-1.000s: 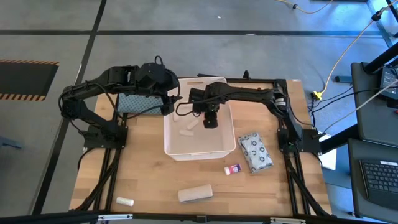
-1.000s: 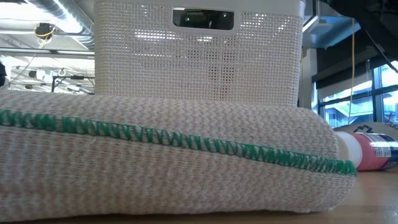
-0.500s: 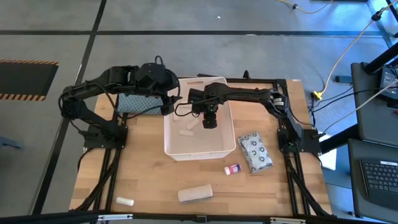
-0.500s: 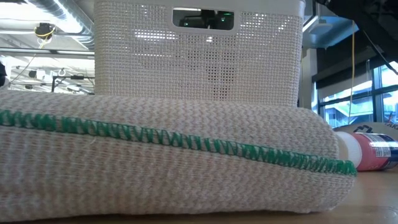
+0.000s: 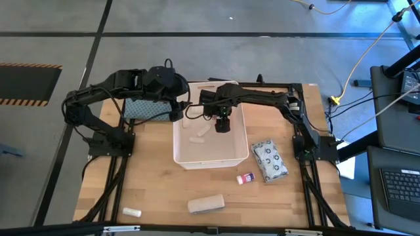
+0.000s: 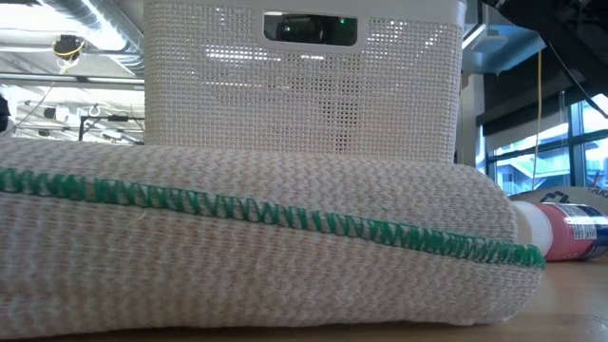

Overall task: Pick & place medical supplies in basket/bin
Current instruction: Put the pink medicine bottle into the white bin

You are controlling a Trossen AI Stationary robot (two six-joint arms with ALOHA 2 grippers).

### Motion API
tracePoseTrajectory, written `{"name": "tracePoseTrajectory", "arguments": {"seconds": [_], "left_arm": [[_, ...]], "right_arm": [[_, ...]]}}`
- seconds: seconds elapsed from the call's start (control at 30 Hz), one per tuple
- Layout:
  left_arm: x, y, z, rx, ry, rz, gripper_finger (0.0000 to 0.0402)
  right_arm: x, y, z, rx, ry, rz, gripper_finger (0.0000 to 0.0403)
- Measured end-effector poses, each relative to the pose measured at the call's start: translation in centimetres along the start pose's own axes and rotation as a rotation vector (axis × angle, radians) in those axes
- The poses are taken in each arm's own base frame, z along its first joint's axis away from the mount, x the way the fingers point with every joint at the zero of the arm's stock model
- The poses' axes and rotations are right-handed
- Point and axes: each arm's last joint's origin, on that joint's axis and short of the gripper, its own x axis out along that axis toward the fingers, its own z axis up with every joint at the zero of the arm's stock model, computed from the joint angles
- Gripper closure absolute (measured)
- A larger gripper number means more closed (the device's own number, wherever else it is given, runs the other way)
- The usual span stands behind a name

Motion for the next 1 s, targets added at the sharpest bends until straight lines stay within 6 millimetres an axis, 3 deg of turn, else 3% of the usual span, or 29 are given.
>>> {"name": "tracePoseTrajectory", "arguments": {"seconds": [0.23, 0.37, 0.67, 1.0], "left_arm": [[0.0, 0.0, 0.0, 0.000, 0.000, 0.001, 0.0167], [0.0, 0.1, 0.0, 0.000, 0.001, 0.018, 0.0167], [0.0, 0.1, 0.0, -0.012, 0.001, 0.028, 0.0167], [0.0, 0.1, 0.0, -0.149, -0.002, 0.028, 0.0167]], "right_arm": [[-5.3, -0.3, -0.3, 0.104, -0.043, -0.006, 0.0155], [-8.9, 1.1, -0.5, 0.122, -0.124, -0.005, 0.0155], [-15.2, 9.2, -3.9, -0.049, -0.290, 0.111, 0.0155], [-22.1, 18.7, -11.7, -0.012, -0.420, 0.177, 0.0155]]}}
